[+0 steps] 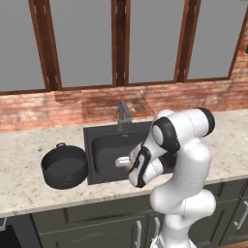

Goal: Dump the onion from the pot into the sink. Then turn on the water and wash the onion. Then turn off the water and put the onion back in the pot.

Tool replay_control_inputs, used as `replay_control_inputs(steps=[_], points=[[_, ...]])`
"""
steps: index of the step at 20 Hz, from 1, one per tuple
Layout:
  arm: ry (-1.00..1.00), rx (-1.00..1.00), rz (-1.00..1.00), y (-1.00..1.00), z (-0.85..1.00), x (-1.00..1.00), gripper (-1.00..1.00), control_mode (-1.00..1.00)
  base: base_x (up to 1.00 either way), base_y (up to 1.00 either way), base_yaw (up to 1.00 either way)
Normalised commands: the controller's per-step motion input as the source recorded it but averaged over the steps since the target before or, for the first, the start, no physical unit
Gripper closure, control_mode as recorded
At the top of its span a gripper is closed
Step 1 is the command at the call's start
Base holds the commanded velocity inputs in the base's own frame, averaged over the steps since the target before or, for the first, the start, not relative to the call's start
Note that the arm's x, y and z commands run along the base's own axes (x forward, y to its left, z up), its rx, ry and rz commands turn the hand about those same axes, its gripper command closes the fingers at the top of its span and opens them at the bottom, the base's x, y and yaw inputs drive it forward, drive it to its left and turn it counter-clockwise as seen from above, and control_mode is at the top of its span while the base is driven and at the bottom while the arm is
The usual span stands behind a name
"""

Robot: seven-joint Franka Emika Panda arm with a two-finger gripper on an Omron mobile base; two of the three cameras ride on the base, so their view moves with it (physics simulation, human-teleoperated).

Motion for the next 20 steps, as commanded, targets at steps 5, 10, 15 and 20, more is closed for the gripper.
replay_control_inputs(steps=[5, 10, 15, 20], points=[[-0.14, 0.00, 0.00, 0.00, 1.00, -0.03, 1.00, -1.00, 0.00, 0.00, 0.00], [-0.11, 0.00, 0.00, 0.00, 0.99, 0.00, 1.00, -1.00, 0.00, 0.00, 0.00], [-0.02, 0.00, 0.00, 0.00, 0.77, -0.06, 1.00, -1.00, 0.00, 0.00, 0.00], [0.00, 0.00, 0.00, 0.00, 0.71, -0.26, 1.00, -1.00, 0.00, 0.00, 0.00]])
